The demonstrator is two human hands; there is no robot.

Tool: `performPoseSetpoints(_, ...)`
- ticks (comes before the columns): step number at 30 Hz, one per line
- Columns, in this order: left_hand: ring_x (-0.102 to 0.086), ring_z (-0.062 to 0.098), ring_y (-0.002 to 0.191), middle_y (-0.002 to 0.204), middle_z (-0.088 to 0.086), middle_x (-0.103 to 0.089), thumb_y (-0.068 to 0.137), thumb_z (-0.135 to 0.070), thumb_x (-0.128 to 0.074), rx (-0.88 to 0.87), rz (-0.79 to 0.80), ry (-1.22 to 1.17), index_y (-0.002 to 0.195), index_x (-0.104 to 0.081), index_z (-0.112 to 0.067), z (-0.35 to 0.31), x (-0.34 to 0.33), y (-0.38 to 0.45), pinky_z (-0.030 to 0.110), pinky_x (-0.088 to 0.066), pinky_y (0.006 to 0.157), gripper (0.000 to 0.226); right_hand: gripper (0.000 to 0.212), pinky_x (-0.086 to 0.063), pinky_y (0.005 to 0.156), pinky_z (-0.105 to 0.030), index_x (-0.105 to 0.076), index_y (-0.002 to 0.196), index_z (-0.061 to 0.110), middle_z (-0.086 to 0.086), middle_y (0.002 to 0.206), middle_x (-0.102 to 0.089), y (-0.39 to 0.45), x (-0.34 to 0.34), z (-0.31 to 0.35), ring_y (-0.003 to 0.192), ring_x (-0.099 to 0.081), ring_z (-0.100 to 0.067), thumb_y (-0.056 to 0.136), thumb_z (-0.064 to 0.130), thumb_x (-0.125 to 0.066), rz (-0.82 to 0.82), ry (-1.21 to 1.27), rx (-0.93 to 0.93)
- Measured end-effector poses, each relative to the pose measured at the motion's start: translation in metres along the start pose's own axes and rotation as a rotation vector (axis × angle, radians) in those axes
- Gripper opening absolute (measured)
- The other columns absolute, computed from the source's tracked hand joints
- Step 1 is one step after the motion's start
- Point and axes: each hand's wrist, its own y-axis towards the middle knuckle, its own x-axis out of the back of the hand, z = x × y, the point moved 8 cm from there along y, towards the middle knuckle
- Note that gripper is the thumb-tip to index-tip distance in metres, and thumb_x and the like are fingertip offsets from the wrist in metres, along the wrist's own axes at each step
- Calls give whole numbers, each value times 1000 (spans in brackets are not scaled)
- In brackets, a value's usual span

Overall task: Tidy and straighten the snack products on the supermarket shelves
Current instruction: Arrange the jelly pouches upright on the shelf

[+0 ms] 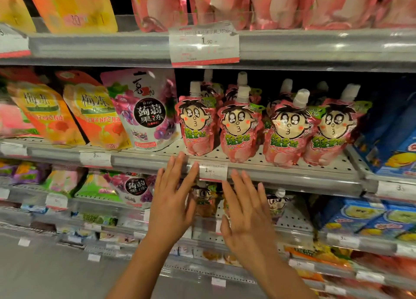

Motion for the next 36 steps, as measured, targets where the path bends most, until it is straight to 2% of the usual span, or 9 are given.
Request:
performPoseSetpoints(6,-15,31,156,170,9,-12,88,-13,-60,5,46,55,157,-36,-20,0,4,-2,63,-25,119,73,83,-20,121,-57,-38,154,7,-11,168,-20,-4,-8,-7,156,-15,-30,79,19,-72,-19,-55,52)
performPoseSetpoints(11,-29,36,151,168,11,-18,89,-13,-59,18,81,77,156,-37,-13,19,9,-20,63,-37,109,70,85,-17,122,-57,-36,155,6,-12,167,-20,-4,-9,-7,156,-15,-31,80,23,-71,-24,-55,57)
performPoseSetpoints(14,-25,30,153,168,8,-21,89,-15,-56,111,42,71,155,-38,-10,53,24,-37,60,-36,114,68,84,-18,122,-59,-34,156,6,-12,168,-19,-5,-13,-5,156,-14,-31,82,25,-70,-25,-46,25)
performPoseSetpoints(18,-25,26,153,166,7,-26,91,-26,-50,269,-99,37,153,-39,-8,125,54,-48,50,-28,121,65,83,-23,119,-63,-39,153,5,-12,165,-28,-2,-15,-3,154,-20,-32,78,16,-73,-92,-27,-39)
performPoseSetpoints(21,-28,32,152,164,12,-30,91,-19,-52,294,-180,28,151,-40,-4,183,71,-45,58,-29,119,63,72,-27,117,-65,-45,150,7,-14,161,-34,0,-17,5,152,-26,-34,83,15,-69,-194,-59,-108)
performPoseSetpoints(26,-37,40,145,159,17,-36,91,-13,-55,108,-180,36,147,-47,-3,231,75,-44,63,-35,110,58,68,-30,117,-62,-43,150,0,-21,162,-28,3,-27,28,153,-21,-39,86,18,-61,-272,-25,-286)
performPoseSetpoints(30,-44,42,139,158,20,-38,85,-9,-58,-20,-112,-6,146,-50,-4,241,79,-45,57,-38,108,62,65,-37,115,-58,-40,151,3,-17,166,-19,8,-34,46,151,-26,-40,91,15,-59,-296,37,-460)
performPoseSetpoints(33,-42,37,140,159,13,-39,87,-9,-58,-10,-56,-128,144,-54,-9,247,92,-45,50,-35,112,58,67,-27,121,-41,-41,151,7,-16,163,-29,-2,-40,72,150,-30,-33,90,8,-70,-248,70,-582)
performPoseSetpoints(36,-41,27,143,158,2,-42,94,-14,-55,18,-23,-295,146,-53,-14,257,101,-50,55,-35,112,52,68,-41,113,-55,-44,149,14,-11,154,-45,-18,-60,106,141,-44,-32,88,8,-73,-139,188,-613)
